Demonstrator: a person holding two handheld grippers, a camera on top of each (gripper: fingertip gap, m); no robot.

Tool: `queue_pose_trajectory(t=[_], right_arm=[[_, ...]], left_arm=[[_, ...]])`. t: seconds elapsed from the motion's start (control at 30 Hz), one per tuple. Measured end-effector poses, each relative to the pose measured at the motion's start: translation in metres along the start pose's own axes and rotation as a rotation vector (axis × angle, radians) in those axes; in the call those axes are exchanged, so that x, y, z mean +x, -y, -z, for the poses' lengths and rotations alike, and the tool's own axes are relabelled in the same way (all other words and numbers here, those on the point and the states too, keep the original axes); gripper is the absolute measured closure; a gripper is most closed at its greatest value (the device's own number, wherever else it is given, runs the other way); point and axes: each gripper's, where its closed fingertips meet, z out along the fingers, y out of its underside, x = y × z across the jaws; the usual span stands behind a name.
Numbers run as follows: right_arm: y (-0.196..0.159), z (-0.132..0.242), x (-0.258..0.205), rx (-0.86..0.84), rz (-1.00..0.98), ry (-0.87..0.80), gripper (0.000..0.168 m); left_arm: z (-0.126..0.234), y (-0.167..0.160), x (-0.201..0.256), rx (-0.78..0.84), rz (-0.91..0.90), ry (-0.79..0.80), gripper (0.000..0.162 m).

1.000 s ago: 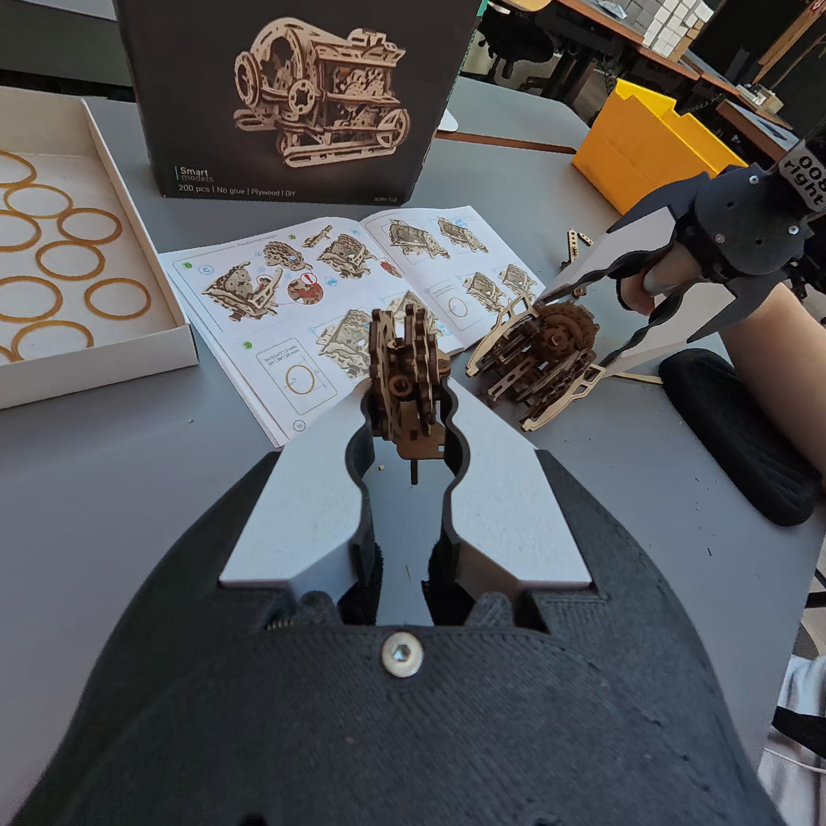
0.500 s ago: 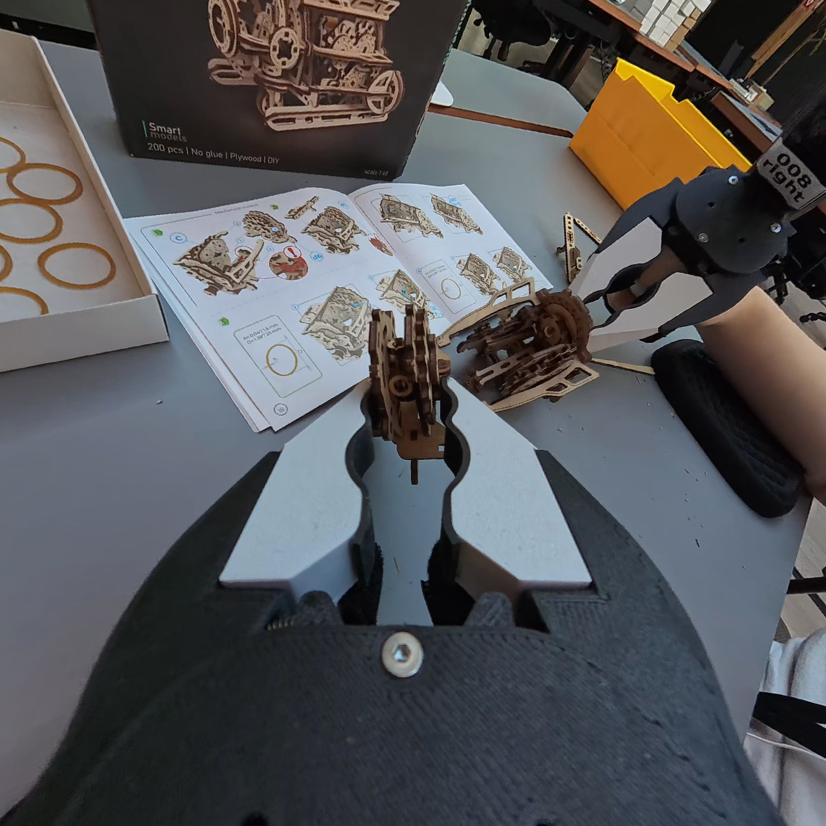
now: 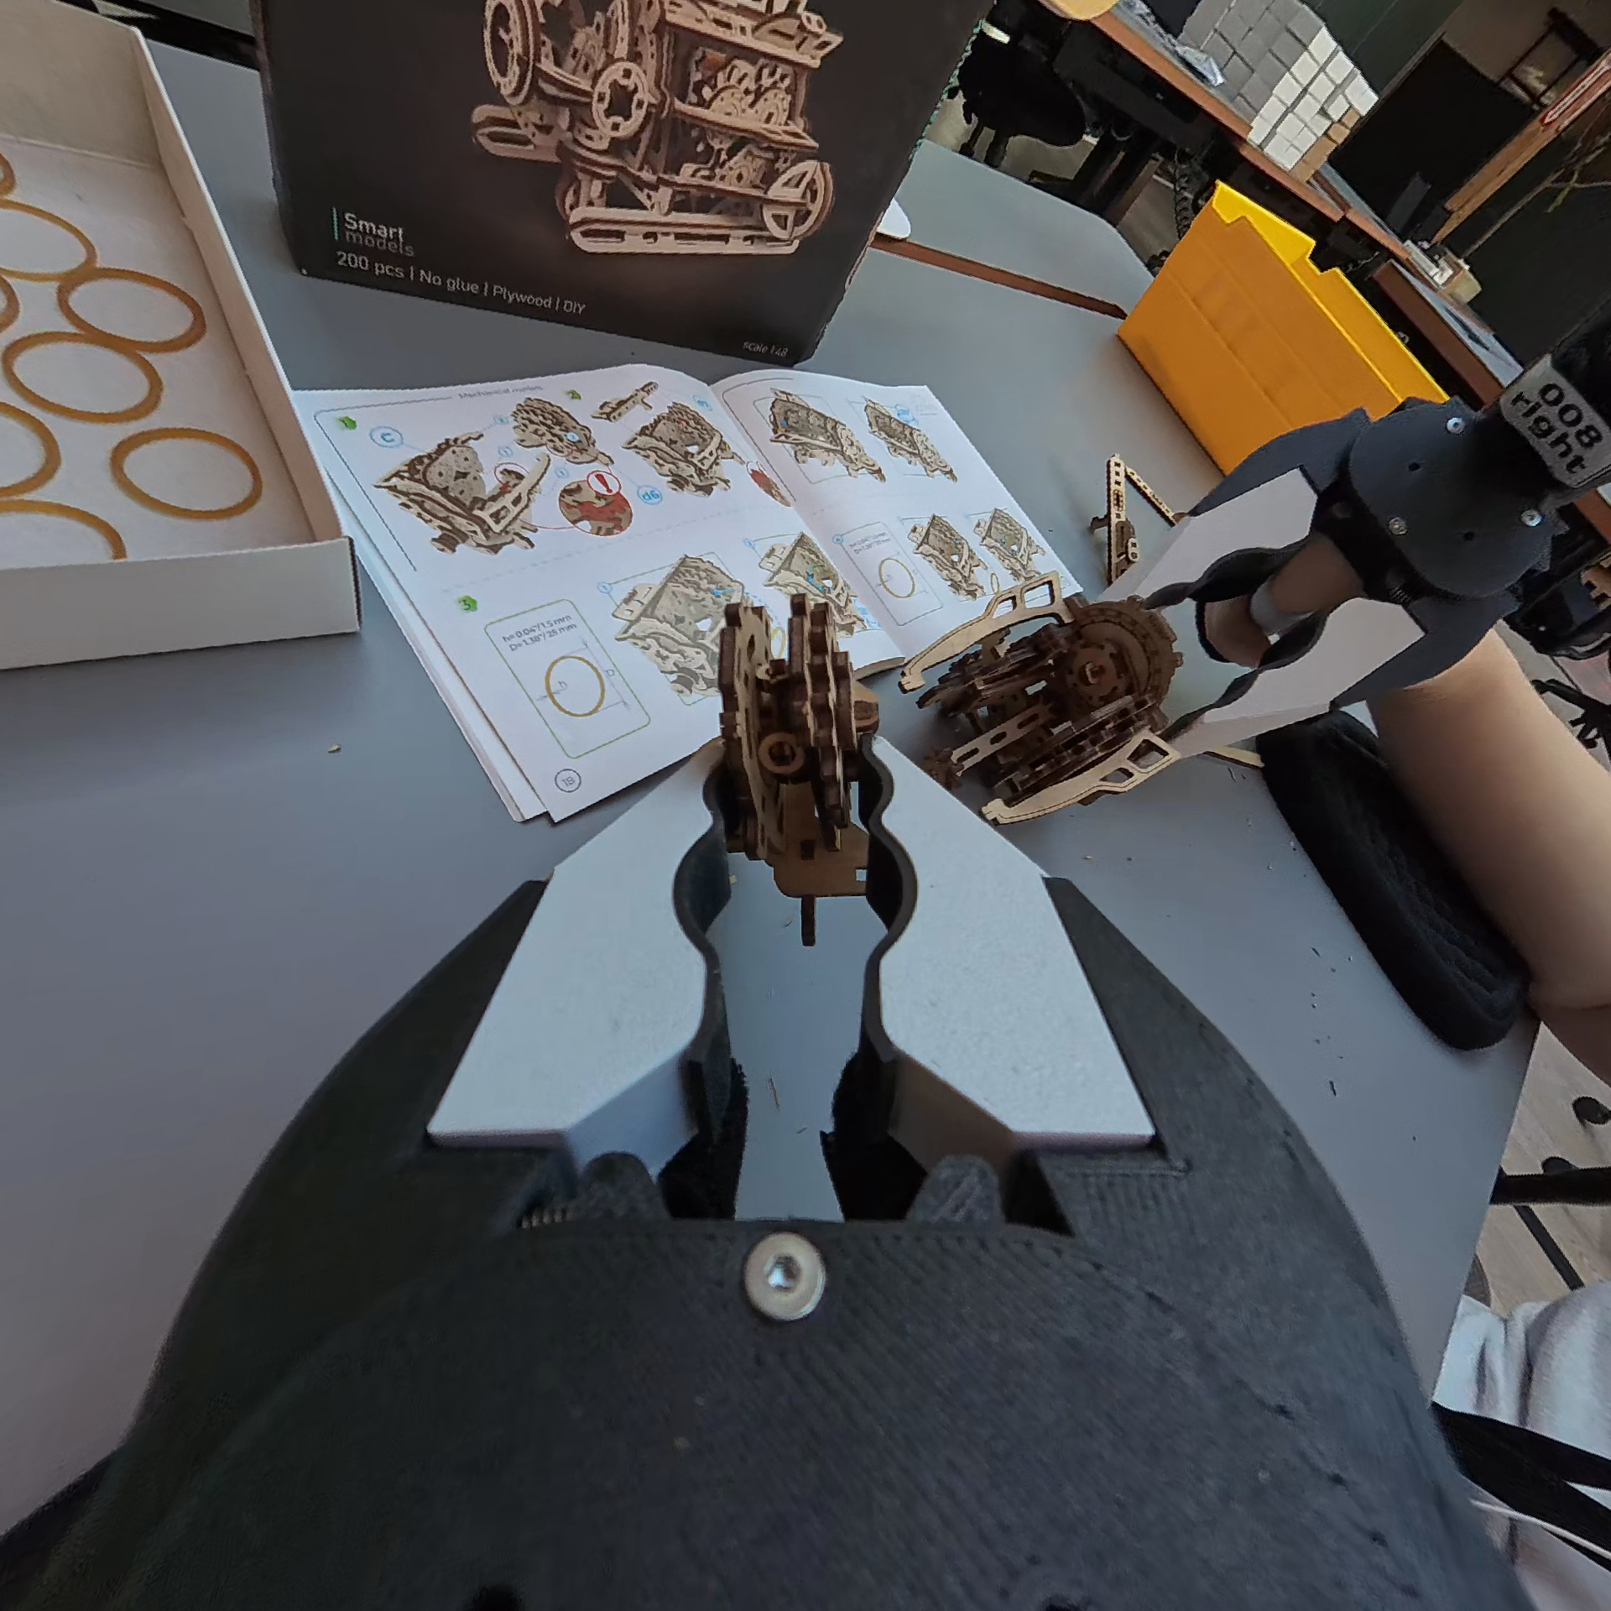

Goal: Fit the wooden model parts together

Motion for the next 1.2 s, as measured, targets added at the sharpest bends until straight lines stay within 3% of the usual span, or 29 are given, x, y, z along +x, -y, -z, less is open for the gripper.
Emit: queue_pose_trajectory(t=[0.2,0.27,0.6,0.7,0.87,1.03,1.2], right_arm=[[0.019,0.004,0.006,0.066,-0.120,-0.026,0.075],[0.018,-0.001,0.012,0.038,-0.116,-0.085,0.066],[0.018,-0.022,0.008,-0.019,0.018,-0.201,0.062],[0.019,-0.028,0.008,-0.016,-0.024,-0.164,0.061],[0.023,-0.028,0.009,0.058,-0.084,-0.118,0.077],[0.020,-0.028,0.012,0.086,-0.084,-0.122,0.073],[0.019,-0.028,0.008,0.122,-0.127,-0.083,0.079]], left_arm=[[-0.002,-0.003,-0.002,-0.015,-0.074,0.077,0.138],[-0.003,-0.005,-0.002,-0.027,-0.115,0.106,0.138],[-0.006,-0.009,0.001,-0.050,-0.193,0.140,0.138],[-0.006,-0.009,0.002,-0.051,-0.200,0.139,0.138],[-0.005,-0.009,0.003,-0.048,-0.202,0.133,0.138],[-0.004,-0.009,0.004,-0.042,-0.196,0.121,0.138],[-0.003,-0.009,0.005,-0.034,-0.190,0.111,0.138]])
